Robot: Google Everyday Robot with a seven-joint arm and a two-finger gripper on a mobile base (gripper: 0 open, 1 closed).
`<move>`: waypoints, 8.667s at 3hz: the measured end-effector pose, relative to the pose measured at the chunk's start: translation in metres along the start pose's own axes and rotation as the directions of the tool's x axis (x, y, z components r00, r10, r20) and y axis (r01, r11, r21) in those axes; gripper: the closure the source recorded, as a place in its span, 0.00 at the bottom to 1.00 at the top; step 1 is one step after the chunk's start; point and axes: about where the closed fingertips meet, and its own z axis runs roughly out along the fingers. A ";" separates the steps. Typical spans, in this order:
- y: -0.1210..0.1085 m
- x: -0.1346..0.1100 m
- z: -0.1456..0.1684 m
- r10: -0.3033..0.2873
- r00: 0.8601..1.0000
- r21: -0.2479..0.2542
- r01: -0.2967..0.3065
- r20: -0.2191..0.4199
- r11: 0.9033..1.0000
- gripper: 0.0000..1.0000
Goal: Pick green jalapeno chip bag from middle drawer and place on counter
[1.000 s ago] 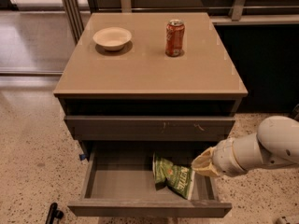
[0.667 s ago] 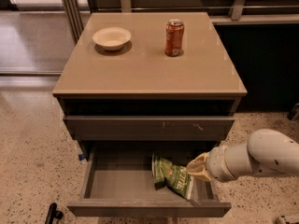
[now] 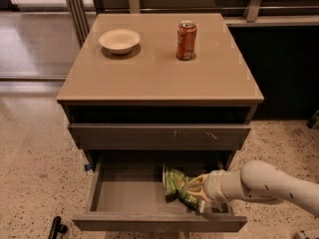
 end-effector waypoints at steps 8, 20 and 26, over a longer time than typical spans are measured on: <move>-0.038 0.047 0.092 0.020 1.000 -0.002 -0.020 -0.024 1.000 0.25; 0.015 -0.177 -0.065 -0.075 0.989 -0.218 0.102 0.128 0.971 1.00; 0.009 -0.342 -0.191 -0.266 0.941 -0.079 0.287 0.208 0.955 1.00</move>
Offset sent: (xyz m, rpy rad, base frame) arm 0.0051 -0.0123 -0.0121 -0.0546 -0.0128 -0.0188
